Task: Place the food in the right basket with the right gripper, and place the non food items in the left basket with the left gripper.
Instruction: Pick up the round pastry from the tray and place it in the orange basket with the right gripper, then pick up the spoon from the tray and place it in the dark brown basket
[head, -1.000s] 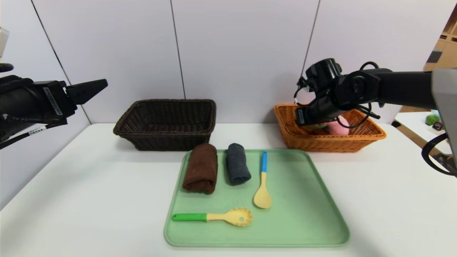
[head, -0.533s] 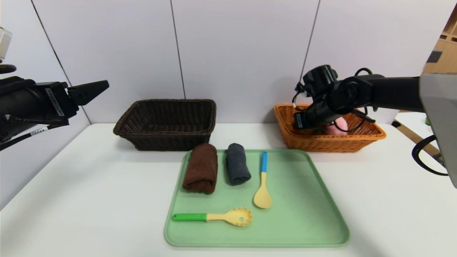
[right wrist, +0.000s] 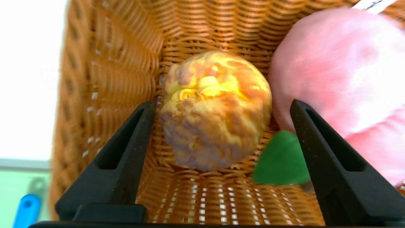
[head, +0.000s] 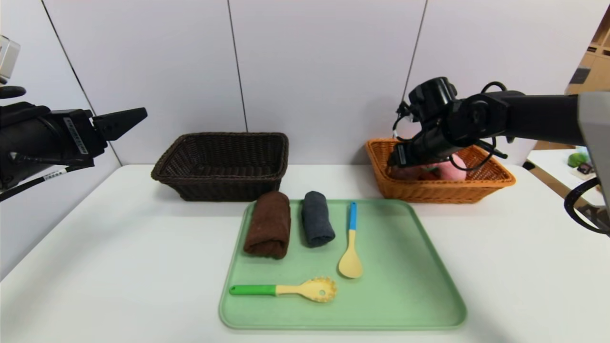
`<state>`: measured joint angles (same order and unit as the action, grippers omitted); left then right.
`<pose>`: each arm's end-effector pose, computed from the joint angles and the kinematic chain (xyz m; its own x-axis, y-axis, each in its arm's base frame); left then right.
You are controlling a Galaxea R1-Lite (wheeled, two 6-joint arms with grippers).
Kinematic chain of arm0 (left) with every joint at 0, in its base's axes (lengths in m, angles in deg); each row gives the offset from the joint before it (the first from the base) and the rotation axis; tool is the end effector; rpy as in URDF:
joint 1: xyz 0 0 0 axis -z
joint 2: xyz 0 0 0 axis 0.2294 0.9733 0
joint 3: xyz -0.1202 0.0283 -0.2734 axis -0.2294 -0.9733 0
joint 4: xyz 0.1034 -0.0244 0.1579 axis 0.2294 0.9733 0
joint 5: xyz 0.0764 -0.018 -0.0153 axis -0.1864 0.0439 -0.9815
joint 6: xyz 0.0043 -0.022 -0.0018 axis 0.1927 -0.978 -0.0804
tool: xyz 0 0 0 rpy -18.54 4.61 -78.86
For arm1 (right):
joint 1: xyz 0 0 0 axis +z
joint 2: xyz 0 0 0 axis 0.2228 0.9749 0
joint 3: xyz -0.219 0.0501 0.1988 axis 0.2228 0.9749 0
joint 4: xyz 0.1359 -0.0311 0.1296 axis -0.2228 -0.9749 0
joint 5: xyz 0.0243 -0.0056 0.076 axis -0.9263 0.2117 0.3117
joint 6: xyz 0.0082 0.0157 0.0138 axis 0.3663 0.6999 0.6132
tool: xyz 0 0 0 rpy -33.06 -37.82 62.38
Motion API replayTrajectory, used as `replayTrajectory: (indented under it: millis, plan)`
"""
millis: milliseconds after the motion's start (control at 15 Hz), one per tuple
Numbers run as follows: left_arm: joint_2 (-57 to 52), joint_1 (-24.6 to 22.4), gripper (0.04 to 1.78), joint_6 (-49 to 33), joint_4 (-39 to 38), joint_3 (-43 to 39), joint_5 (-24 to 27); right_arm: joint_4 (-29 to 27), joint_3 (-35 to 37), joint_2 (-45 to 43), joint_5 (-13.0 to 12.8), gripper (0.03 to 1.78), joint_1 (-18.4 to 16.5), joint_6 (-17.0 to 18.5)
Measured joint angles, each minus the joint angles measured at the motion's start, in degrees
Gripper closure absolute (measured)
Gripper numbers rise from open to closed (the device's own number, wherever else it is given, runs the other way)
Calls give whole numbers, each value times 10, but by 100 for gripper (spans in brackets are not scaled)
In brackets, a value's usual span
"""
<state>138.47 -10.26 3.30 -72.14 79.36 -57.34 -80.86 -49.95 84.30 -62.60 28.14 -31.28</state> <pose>0.2030 -0.0138 0.2800 0.9815 -0.1883 0.0343 0.1906 0.9779 -0.0858 0.4237 0.1104 0.2017 0.7422 -0.0268 -0.6697 -0.0735 0.9899 -0.1211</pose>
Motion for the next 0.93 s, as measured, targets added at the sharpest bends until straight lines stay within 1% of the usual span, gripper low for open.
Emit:
replayTrajectory:
  millis: [200,267,333,467,533,600,733,800,867,933]
  plan:
    - [1,0,13,0,0,0,0,0,2,-35,1,25,2,1]
    - [1,0,13,0,0,-1,0,0,4,-51,1,23,4,7]
    - [2,0,13,0,0,-2,0,0,5,-70,1,22,8,19]
    - [4,0,13,-2,0,-3,0,0,15,-113,4,19,30,48]
    - [4,0,13,-2,0,-4,0,-2,23,-138,9,18,49,65]
    - [5,0,13,-1,0,-5,0,-12,35,-162,19,17,73,81]
    - [7,1,13,0,0,-6,0,-47,58,-204,52,15,133,111]
    - [8,1,13,0,-2,-7,0,-57,67,-217,62,15,161,134]
    - [8,1,13,0,-5,-7,0,-62,83,-227,67,14,179,153]
    - [9,1,13,0,-9,-7,0,-62,104,-233,69,14,189,163]
